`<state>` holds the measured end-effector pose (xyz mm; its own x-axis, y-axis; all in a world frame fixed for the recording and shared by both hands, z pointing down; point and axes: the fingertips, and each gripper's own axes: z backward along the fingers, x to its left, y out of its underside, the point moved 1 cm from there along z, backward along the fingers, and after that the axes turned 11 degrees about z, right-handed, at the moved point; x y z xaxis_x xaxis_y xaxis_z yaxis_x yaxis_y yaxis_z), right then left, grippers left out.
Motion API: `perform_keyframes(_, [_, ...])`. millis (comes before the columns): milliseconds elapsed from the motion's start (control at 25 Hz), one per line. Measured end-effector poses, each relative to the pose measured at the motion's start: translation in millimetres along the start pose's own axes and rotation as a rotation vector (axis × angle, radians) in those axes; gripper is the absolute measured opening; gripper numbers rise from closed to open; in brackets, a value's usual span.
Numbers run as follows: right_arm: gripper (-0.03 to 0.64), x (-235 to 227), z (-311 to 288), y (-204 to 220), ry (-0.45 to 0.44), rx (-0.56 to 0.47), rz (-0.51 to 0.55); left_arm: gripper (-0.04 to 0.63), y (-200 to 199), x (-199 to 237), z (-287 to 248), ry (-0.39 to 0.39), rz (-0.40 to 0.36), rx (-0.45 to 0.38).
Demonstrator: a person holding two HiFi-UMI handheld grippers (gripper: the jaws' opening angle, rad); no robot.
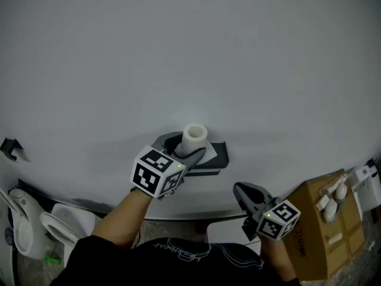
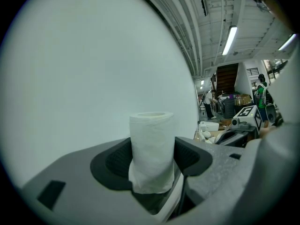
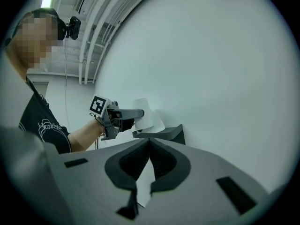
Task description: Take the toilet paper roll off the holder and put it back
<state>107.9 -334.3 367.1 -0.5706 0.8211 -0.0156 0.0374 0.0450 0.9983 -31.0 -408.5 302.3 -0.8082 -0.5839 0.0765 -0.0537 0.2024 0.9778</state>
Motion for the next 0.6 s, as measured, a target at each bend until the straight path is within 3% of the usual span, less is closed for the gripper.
perform_keyframes(600, [0.005, 43, -6, -9, -0.041, 0.004, 0.007, 0.27, -38, -18, 71, 0.027, -0.013, -0.133])
